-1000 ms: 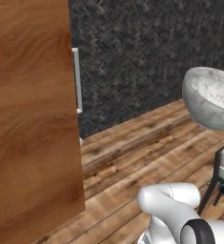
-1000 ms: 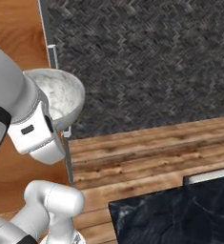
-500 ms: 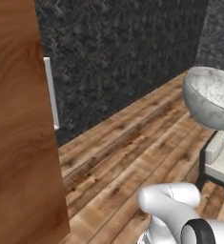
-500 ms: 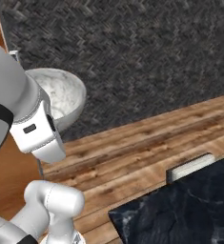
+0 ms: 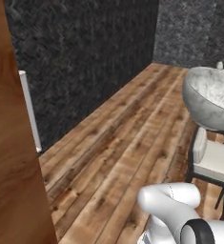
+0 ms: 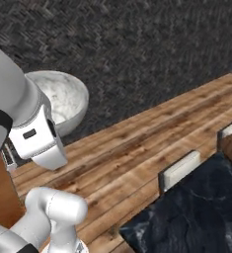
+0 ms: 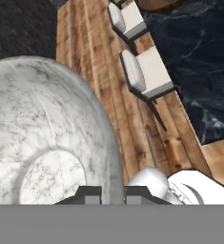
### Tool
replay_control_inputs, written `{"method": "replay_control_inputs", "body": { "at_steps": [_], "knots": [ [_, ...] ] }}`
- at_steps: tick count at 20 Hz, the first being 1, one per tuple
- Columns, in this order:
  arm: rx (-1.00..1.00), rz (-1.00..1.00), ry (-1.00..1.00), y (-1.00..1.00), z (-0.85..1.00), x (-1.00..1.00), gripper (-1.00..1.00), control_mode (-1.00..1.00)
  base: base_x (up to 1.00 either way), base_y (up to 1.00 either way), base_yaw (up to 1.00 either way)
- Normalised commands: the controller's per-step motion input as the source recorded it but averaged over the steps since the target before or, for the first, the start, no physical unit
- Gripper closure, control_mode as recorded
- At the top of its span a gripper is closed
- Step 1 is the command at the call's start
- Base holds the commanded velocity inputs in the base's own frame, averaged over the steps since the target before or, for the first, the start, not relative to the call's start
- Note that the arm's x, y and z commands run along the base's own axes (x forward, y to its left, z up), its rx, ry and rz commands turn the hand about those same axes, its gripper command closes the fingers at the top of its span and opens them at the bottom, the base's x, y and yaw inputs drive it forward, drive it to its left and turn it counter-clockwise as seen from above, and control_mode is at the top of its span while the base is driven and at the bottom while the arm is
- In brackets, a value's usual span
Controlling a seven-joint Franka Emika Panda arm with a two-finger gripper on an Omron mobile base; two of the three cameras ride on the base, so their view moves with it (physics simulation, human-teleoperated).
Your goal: Pick up the bowls from the cabinet and place each bowl in front of a stool on the dining counter.
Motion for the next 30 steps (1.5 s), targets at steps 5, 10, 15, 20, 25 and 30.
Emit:
{"method": "replay_control_inputs", "body": {
  "at_steps": [5, 10, 15, 20, 25, 30],
  "knots": [
    [0.00, 0.00, 0.00, 0.00, 0.00, 0.00, 1.00, 1.00, 0.72, 0.31, -0.30],
    [0.00, 0.00, 0.00, 0.00, 0.00, 0.00, 1.00, 1.00, 0.90, 0.28, -0.16],
    [0.00, 0.00, 0.00, 0.00, 0.00, 0.00, 1.00, 1.00, 0.96, 0.11, -0.14],
    [0.00, 0.00, 0.00, 0.00, 0.00, 0.00, 1.00, 1.00, 0.97, 0.00, -0.14],
    [0.00, 0.00, 0.00, 0.00, 0.00, 0.00, 1.00, 1.00, 1.00, -0.02, -0.14],
    [0.00, 0.00, 0.00, 0.00, 0.00, 0.00, 1.00, 1.00, 0.99, -0.07, -0.16]
  ]
}}
